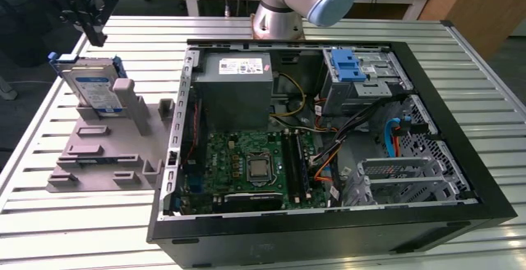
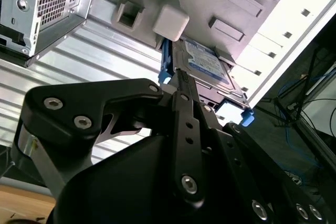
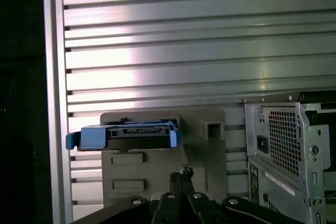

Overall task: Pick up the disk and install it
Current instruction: 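Reach for the disk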

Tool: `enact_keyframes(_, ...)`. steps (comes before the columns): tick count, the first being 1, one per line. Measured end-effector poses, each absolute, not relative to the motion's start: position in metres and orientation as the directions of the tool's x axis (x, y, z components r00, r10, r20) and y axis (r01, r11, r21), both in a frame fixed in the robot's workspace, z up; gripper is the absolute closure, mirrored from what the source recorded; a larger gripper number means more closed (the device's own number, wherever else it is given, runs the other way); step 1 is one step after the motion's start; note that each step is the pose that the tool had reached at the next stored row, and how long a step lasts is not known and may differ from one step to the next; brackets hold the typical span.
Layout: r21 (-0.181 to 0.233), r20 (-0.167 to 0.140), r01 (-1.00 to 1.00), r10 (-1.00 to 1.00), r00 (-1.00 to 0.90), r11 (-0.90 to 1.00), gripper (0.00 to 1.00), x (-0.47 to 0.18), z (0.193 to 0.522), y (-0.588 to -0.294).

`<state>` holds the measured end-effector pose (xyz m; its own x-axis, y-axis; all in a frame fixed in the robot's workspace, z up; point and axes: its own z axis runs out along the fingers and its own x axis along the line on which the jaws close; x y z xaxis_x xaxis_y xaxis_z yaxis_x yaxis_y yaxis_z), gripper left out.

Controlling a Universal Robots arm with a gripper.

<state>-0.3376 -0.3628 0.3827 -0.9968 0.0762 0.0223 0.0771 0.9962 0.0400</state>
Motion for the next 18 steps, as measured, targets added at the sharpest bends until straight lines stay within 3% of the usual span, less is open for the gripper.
enact_keyframes(18, 0.04, 0.022, 0.077, 0.076, -0.997, 0.996, 0.89, -0.361, 0.382, -0.355)
